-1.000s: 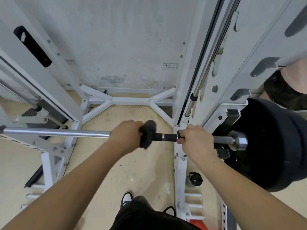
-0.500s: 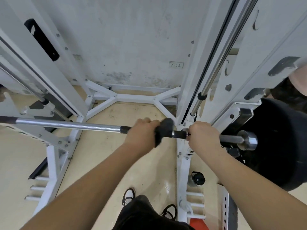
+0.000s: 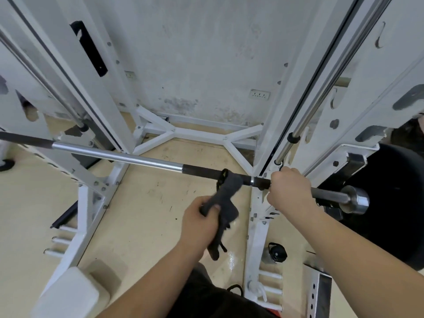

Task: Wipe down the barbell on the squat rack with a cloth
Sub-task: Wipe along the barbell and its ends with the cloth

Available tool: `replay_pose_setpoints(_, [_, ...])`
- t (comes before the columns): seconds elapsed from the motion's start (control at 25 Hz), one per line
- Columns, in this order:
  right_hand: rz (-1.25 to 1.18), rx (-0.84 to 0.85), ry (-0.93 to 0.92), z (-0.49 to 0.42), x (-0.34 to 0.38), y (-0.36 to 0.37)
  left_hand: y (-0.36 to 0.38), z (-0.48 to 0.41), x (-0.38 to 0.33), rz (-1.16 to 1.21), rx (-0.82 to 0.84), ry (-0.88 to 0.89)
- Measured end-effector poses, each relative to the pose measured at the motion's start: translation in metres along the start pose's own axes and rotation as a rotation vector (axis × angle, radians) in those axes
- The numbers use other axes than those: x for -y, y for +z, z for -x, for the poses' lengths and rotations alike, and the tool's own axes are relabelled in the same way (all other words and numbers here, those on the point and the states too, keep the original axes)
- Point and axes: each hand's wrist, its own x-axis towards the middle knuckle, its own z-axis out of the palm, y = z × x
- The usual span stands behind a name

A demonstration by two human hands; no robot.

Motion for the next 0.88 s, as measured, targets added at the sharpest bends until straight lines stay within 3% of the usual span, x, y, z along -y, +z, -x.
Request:
replay_pose_setpoints(0.08, [0.012, -0.004, -0.015, 0.002, 0.000, 0.000, -0.017, -0.004, 0.008, 0.290, -0.176, -0.240])
replay_pose_setpoints(0.2, [0.006, -0.005, -0.013, 0.004, 0.001, -0.001, -0.032, -0.006, 0.007, 0.495, -0.271, -0.381])
replay_pose_setpoints(0.52, [0.016, 0.004, -0.015, 0.004, 0.001, -0.002, 0.009, -0.047, -0.050, 0.749, -0.266, -0.442])
replay_pose_setpoints(0.72, [0.052, -0.037, -0.015, 0.001, 0.000, -0.001, 0.048, -0.017, -0.039, 0.617, -0.030, -0.508])
replay_pose_setpoints(0.8, [0.047, -0.041, -0.026, 0.001, -0.003, 0.001, 0.034, -0.025, -0.038, 0.620, -0.113, -0.480])
replay_pose_setpoints(0.88, [0.049, -0.056, -0.034, 0.000, -0.005, 0.005, 0.009, -0.045, -0.041, 0.702, -0.314, -0.453])
